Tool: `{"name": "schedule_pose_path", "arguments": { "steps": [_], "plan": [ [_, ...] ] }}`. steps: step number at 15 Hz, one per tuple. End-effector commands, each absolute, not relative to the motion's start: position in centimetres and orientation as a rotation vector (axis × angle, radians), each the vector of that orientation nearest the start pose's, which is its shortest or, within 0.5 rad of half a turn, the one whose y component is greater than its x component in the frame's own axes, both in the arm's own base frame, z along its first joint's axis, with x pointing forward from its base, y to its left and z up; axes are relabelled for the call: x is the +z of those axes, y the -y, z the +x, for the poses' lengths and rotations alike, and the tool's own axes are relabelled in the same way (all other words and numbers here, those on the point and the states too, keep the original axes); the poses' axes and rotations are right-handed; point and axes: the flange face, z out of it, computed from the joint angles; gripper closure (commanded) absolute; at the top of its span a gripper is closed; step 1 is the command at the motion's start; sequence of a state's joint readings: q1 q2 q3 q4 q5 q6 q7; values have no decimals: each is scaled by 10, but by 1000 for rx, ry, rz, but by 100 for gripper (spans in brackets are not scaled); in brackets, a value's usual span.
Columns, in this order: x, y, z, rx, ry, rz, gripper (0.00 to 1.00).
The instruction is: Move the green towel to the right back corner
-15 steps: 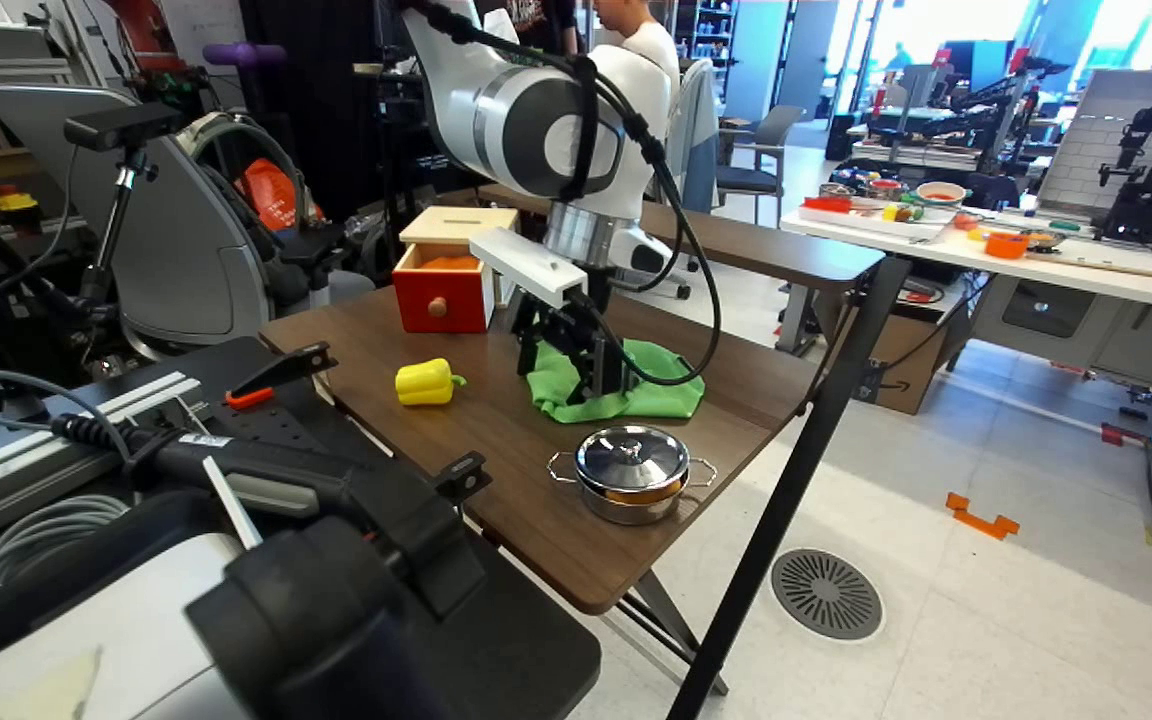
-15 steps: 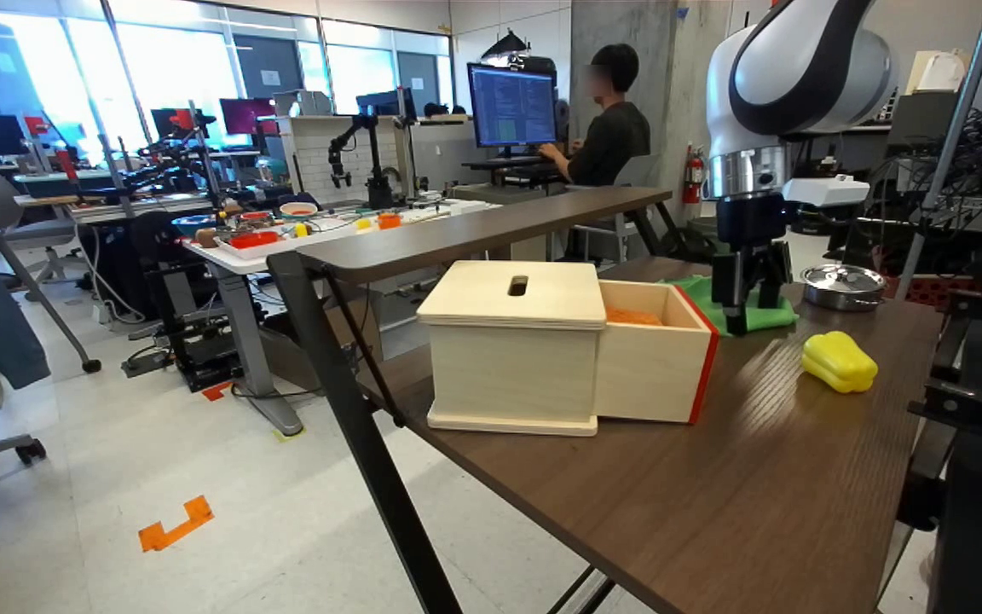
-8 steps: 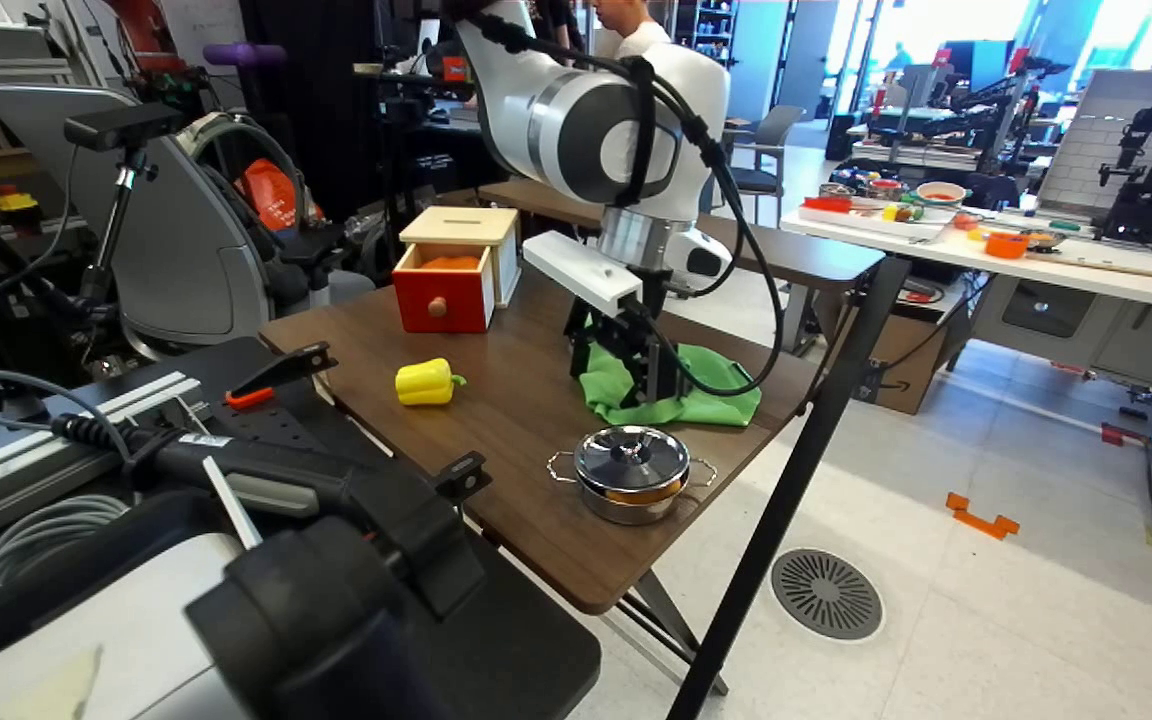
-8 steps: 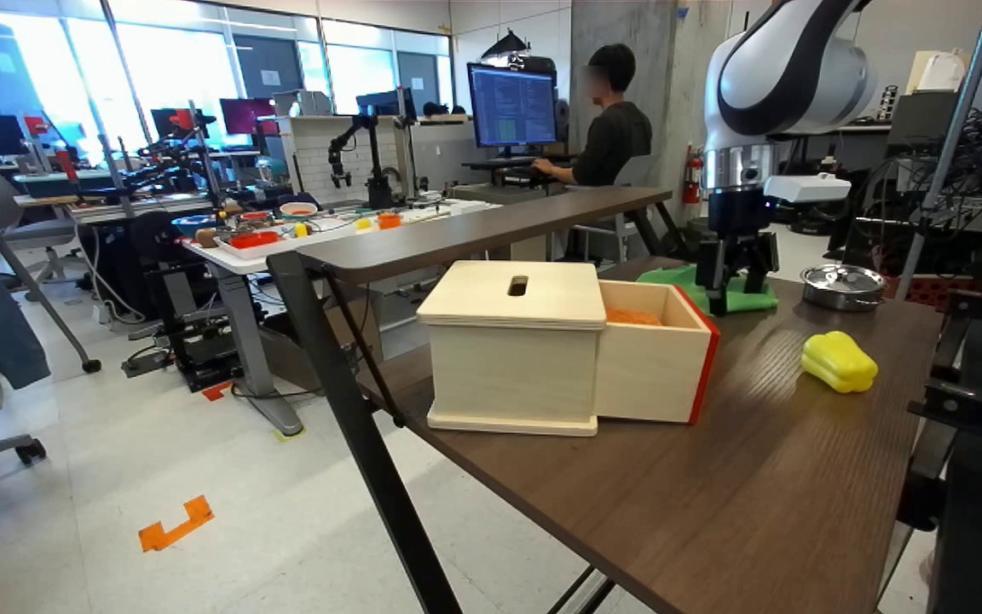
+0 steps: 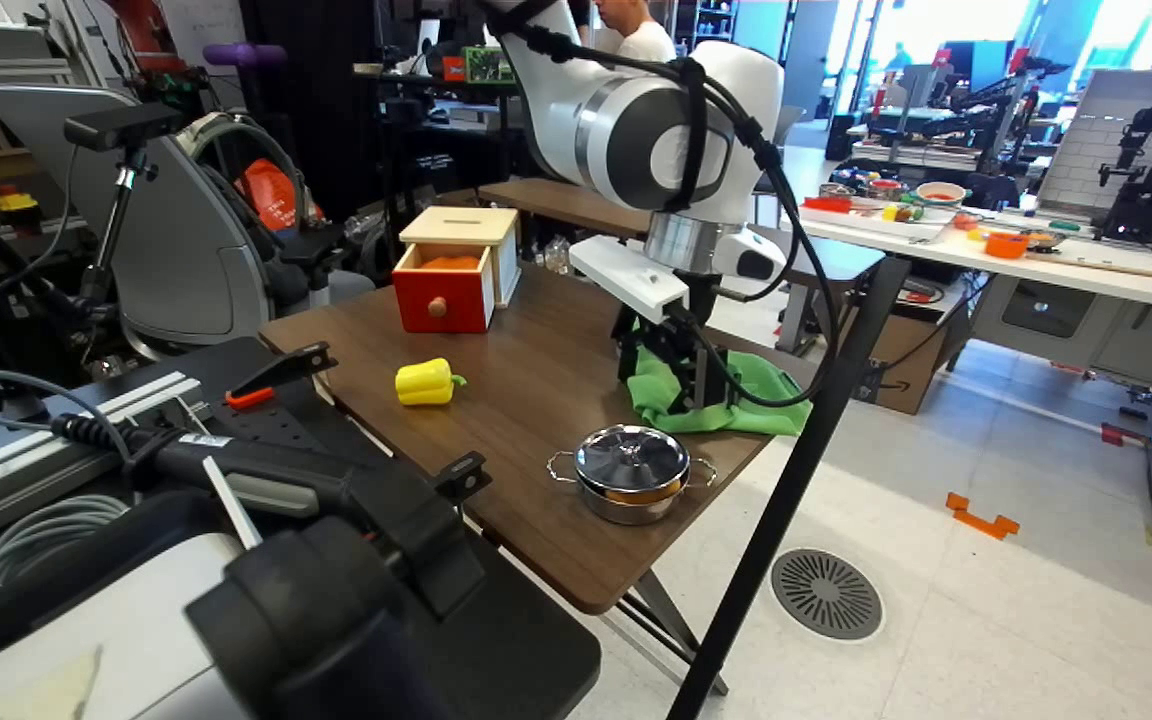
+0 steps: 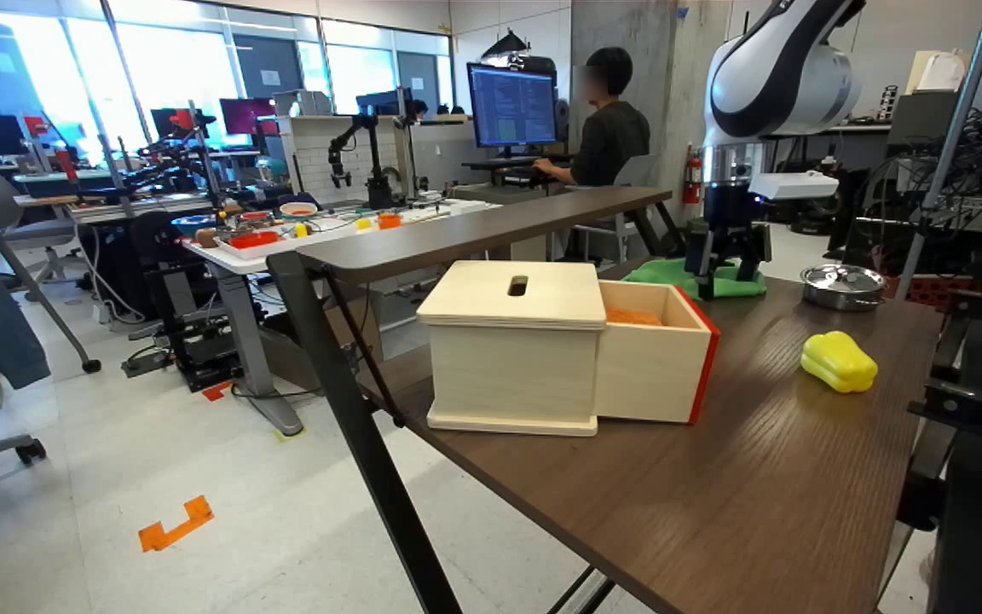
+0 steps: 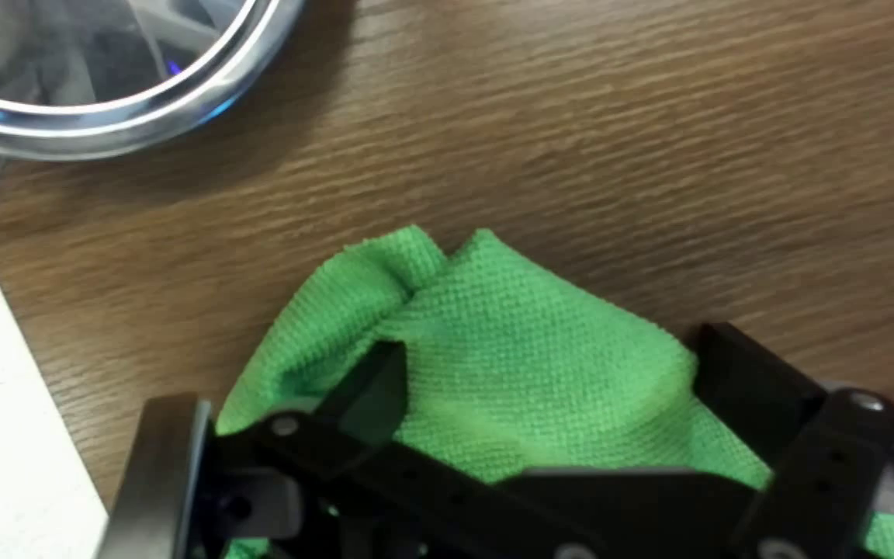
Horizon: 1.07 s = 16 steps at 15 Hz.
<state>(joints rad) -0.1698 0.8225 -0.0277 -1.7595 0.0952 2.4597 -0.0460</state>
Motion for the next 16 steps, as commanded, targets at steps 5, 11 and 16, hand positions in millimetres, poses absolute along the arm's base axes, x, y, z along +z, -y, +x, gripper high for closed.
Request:
{"name": "schedule_pose_path", "arguments": {
  "steps": [5, 11, 16],
  "plan": [
    [100, 133, 633, 174, -388, -3035, 0],
    [158, 124, 619, 116, -335, -3011, 0],
    [164, 121, 624, 146, -309, -3040, 0]
  ]
}}
